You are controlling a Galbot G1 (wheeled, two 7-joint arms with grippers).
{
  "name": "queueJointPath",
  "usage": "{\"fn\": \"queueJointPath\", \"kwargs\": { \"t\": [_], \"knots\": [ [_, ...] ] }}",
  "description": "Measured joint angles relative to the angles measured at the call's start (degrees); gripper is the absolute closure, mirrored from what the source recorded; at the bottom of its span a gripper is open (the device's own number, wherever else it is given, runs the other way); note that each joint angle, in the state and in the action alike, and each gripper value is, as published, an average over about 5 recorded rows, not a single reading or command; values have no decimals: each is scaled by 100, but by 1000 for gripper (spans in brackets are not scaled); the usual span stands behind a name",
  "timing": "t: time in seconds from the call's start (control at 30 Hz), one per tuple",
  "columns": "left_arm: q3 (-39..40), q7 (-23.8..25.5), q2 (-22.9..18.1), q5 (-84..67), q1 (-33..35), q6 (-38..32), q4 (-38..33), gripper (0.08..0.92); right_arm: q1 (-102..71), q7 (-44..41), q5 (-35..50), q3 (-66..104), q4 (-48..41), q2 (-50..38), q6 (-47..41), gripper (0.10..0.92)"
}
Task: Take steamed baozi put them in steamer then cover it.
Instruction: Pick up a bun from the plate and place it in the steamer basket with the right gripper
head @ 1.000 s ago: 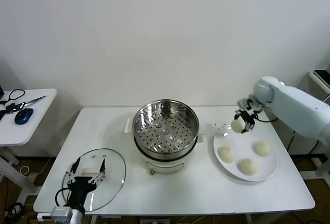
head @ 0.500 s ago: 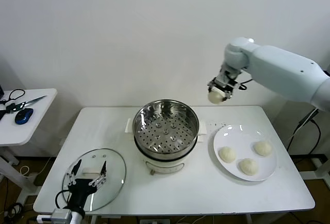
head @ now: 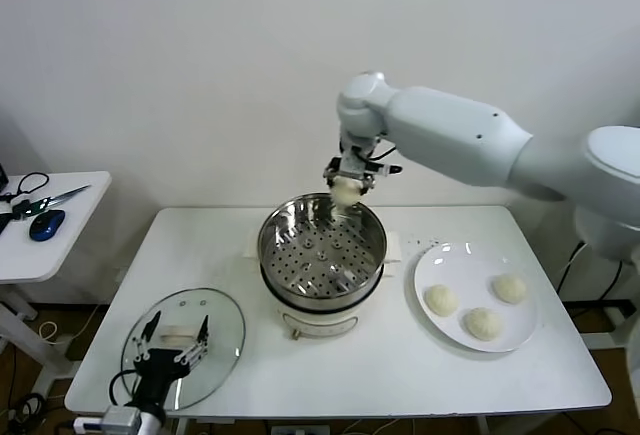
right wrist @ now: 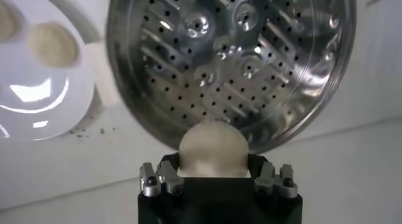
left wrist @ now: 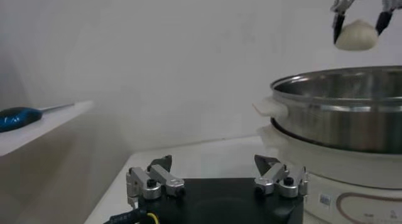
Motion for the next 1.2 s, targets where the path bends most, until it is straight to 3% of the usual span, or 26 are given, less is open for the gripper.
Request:
{"fn": "queueJointPath", "kwargs": {
  "t": [0.47,0.77,1.2],
  "knots": [
    [-22,-5,11,-30,4,-16,59,177,-734,73,-812,271,-464,387,257,320],
    [-29,-6,8,-35,14,-32,81,177,-910,145,-1058,362,-527,444,284,205],
    [-46,-10,36,-33,8,-24,47,177,-550,134,-761,390,-72,30,301,203]
  ]
}}
